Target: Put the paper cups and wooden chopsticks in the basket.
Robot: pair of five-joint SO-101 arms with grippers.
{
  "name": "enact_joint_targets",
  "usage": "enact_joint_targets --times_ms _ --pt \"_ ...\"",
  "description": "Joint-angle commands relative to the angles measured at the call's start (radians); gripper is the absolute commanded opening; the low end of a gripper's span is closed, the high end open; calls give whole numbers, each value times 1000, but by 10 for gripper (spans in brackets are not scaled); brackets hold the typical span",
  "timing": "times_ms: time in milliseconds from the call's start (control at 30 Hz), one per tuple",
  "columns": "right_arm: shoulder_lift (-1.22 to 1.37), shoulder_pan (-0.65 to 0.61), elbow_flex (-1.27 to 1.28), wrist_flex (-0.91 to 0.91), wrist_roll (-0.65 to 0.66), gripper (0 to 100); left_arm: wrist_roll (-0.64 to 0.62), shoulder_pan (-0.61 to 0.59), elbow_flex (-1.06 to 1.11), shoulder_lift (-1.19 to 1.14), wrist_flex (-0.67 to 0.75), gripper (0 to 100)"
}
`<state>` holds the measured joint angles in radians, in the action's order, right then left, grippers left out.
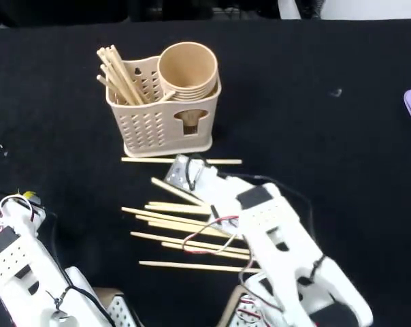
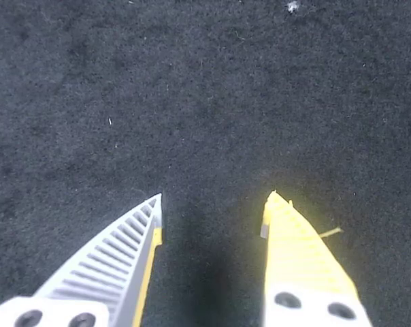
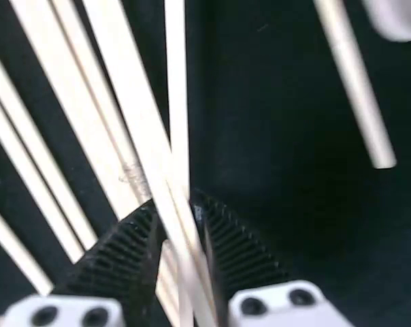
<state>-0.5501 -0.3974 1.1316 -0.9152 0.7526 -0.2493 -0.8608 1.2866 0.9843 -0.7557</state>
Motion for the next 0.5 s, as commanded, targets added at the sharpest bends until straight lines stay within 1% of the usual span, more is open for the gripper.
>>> enact_joint_targets --times_ms 0,33,100,233,300,400,467 --pt "88 34 -27 49 23 88 -5 2 -45 11 17 238" --pt "111 34 -30 71 23 80 -5 2 -45 12 17 238" --pt "148 34 -35 120 23 15 -5 2 -45 12 17 238" --pt "156 34 -44 146 23 11 -5 2 -45 11 17 238" --pt "143 35 -67 115 23 10 -5 2 -45 9 18 238" --pt "94 34 -113 18 21 10 -5 2 -45 9 18 238" --pt "41 31 -153 -54 -21 10 -5 2 -45 9 18 238"
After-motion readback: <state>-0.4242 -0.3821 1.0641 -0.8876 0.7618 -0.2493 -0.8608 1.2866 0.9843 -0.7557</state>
